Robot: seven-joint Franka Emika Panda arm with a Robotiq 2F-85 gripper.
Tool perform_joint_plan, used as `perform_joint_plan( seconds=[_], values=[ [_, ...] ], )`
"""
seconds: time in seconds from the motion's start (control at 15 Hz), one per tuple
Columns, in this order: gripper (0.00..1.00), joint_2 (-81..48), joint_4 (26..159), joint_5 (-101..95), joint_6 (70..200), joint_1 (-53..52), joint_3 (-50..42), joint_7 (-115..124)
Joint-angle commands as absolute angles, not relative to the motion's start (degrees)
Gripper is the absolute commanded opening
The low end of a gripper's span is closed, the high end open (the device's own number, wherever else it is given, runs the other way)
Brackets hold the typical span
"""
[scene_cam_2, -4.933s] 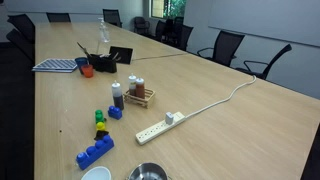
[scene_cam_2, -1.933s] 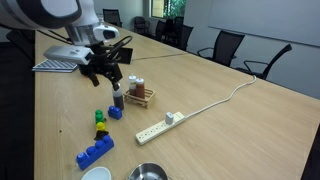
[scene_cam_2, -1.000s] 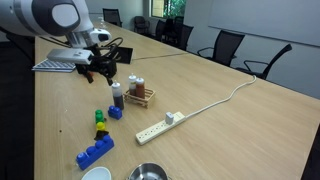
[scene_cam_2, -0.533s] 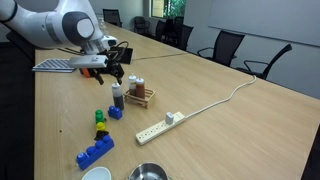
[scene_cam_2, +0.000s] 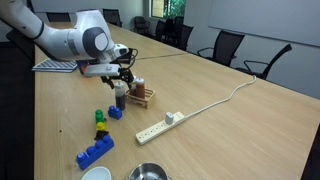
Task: Remove the sauce bottle from the table and place it inside the wooden box on the table
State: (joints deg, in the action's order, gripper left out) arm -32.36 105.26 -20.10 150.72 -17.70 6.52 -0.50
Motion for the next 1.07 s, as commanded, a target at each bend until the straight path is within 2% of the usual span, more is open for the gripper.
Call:
perform_joint_plan(
  seconds=[0.0,0.73,0.8,0.87,1.0],
  values=[
    [1.0,-35.25,102.58,-19.57,151.11,-18.06,5.96,-1.55],
    [1.0,-39.07,100.28,-18.92,151.41,-17.55,5.98,-3.16],
    [0.75,-39.12,100.31,-18.69,151.7,-17.37,6.14,-3.21],
    [0.72,-39.17,100.39,-18.37,151.98,-17.07,6.45,-3.47],
    [0.58,-39.27,100.57,-17.86,152.35,-16.64,6.91,-3.95]
  ],
)
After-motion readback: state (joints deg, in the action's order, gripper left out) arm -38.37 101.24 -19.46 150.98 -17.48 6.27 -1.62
